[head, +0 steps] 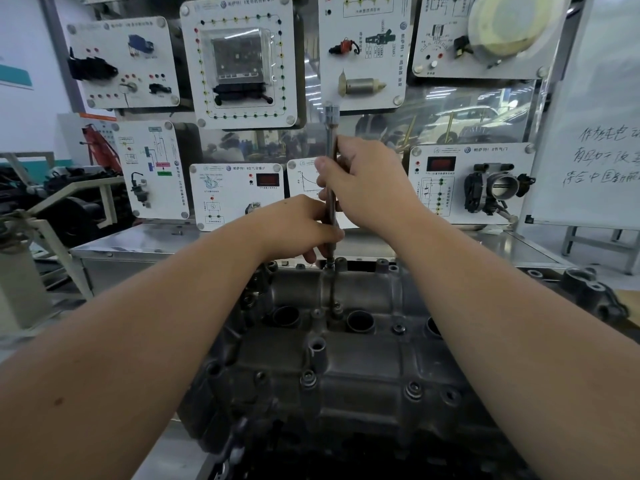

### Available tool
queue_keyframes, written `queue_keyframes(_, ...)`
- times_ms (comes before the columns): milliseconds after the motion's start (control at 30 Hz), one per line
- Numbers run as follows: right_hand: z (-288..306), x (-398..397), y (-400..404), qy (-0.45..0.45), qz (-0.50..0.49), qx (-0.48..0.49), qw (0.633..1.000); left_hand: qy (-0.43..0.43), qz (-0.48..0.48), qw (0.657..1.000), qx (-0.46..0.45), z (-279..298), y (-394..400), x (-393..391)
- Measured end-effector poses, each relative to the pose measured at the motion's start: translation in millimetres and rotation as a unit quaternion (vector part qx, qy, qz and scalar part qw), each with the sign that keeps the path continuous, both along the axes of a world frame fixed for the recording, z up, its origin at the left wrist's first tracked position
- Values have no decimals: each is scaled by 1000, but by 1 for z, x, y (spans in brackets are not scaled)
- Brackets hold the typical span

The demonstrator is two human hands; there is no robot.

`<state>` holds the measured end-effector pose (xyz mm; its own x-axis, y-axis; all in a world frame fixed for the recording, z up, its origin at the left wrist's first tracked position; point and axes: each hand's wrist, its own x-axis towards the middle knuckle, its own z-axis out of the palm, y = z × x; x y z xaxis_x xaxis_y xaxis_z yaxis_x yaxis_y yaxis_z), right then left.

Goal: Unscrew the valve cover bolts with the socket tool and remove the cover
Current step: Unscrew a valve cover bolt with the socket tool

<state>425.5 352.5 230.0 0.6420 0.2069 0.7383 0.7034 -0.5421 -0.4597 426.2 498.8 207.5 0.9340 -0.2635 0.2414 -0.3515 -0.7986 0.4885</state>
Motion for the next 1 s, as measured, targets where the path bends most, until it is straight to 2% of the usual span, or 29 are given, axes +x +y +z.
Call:
queue_keyframes(233, -3, -1, 2, 11, 32, 18, 999, -9, -6, 999, 40, 0, 1, -1)
queue_keyframes(367, -2, -1, 1, -23, -19, -10, 999, -5, 2, 1000, 24, 0, 1, 0)
queue_keyframes(533, 0, 1, -1, 18, 25, -1, 1000, 2, -4, 1000, 4, 0, -1, -1)
queue_keyframes(633, -1, 0, 0, 31, 41, 18, 999, -5, -7, 1000, 23, 1, 0, -3)
queue_keyframes(833, -2, -2, 0, -1, 15, 6, 1000, -17, 2, 999, 33, 1, 0, -2)
queue_keyframes(1000, 0, -1, 1, 25, 27, -10, 999, 6, 6, 1000, 0, 2, -2, -4)
